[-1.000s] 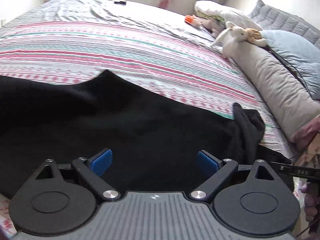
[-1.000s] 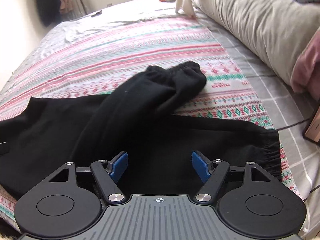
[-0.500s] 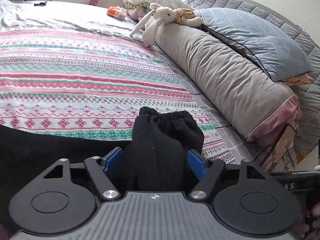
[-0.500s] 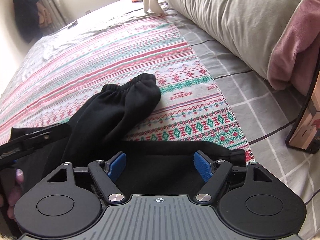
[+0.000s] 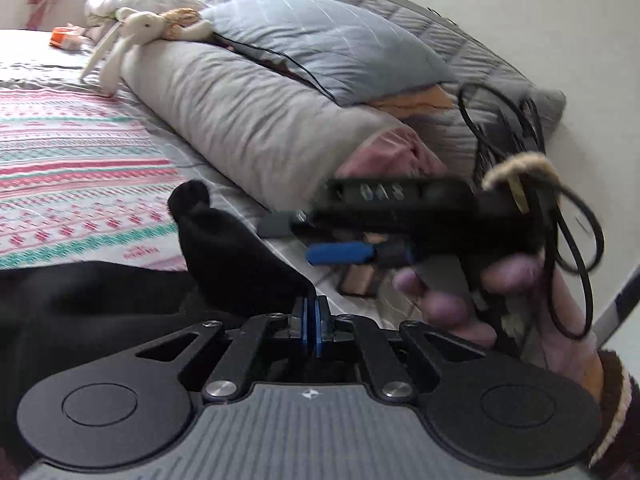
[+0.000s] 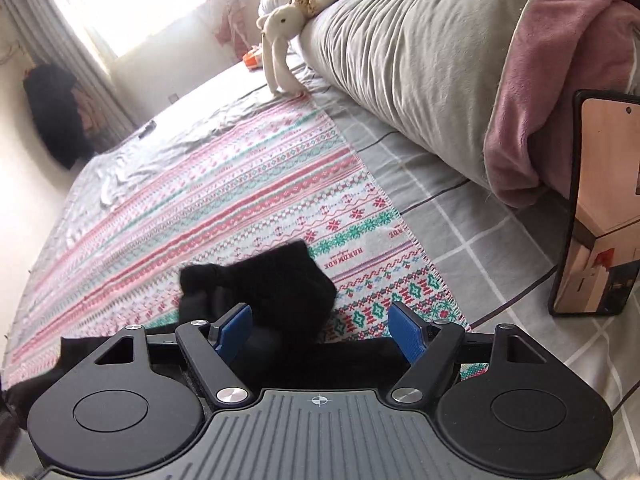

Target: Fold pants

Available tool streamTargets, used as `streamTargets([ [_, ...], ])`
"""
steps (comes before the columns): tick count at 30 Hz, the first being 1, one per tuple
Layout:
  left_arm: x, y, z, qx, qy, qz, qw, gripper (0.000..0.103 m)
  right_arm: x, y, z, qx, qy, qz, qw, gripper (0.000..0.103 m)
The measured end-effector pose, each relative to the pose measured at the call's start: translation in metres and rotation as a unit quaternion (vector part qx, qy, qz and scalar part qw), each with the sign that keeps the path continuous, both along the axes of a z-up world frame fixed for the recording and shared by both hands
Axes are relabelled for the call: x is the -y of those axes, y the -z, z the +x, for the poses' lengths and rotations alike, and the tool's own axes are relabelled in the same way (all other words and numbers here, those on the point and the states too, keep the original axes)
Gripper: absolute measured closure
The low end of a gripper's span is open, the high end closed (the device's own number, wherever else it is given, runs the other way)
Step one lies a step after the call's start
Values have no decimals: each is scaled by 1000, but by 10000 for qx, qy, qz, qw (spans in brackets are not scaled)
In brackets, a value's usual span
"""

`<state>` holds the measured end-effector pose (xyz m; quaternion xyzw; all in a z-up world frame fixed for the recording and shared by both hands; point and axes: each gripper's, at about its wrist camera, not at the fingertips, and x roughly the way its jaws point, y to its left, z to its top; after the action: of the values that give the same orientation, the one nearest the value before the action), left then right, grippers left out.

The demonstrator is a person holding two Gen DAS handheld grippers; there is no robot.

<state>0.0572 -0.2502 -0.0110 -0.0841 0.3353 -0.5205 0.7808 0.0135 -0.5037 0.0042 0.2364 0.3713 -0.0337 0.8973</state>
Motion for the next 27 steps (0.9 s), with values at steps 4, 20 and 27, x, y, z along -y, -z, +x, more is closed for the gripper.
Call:
streamTargets([
  [4,20,22,-22,84,344,455,9983,86,8,4,0,-136,16,213,9997,27],
  [20,17,54,-62,1203,106,1376,9831,34,42,37,-4,-357,79,2271,9732,27],
  [27,10,57,-60,1270,-81,1590,9790,27,23,38,5,-798,232,1195,9893,66],
])
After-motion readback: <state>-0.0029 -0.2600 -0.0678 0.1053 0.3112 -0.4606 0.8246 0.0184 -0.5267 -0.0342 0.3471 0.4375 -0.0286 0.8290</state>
